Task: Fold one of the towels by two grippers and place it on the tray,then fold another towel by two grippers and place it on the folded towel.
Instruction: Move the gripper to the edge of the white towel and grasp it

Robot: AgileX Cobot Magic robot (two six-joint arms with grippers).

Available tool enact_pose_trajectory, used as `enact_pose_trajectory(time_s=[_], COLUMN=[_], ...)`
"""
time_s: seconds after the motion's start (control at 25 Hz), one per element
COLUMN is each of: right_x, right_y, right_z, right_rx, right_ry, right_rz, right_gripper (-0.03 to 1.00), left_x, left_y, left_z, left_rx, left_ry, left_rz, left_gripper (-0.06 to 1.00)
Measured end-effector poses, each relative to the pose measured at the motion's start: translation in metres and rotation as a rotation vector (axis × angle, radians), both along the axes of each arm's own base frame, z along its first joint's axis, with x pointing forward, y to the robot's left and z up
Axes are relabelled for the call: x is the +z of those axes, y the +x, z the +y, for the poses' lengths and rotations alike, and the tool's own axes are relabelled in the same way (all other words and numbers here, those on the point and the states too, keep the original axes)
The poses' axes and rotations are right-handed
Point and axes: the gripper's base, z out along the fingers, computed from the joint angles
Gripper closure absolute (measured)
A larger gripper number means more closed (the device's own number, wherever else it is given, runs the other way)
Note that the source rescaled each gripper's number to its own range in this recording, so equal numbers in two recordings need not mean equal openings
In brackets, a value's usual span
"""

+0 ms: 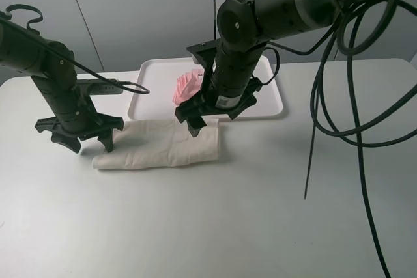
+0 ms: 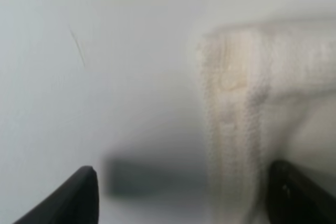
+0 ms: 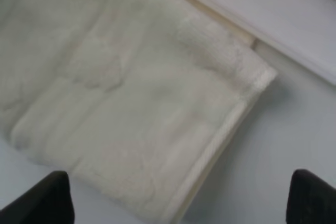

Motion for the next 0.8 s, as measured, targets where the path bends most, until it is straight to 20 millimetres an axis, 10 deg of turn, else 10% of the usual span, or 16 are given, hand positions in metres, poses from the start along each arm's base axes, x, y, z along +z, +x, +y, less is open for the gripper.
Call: enact_pose_trajectory(time_s=[0.24, 0.8], right_x=[-0.025, -0.047], right_y=[0.001, 0.026], right_z=[0.002, 0.018], right_rx=[-0.031, -0.079], right_ry=[-0.026, -0.012], right_rz=[0.053, 0.124], right_gripper=[0.28, 0.2], left_x=[-0.001, -0.002], left_y=[-0.007, -0.008], left_z=[0.002, 0.002], left_rx=[-0.007, -0.029], left_ry=[0.008, 0.012], left_rz=[0.013, 0.018], left_gripper=[0.1, 0.1])
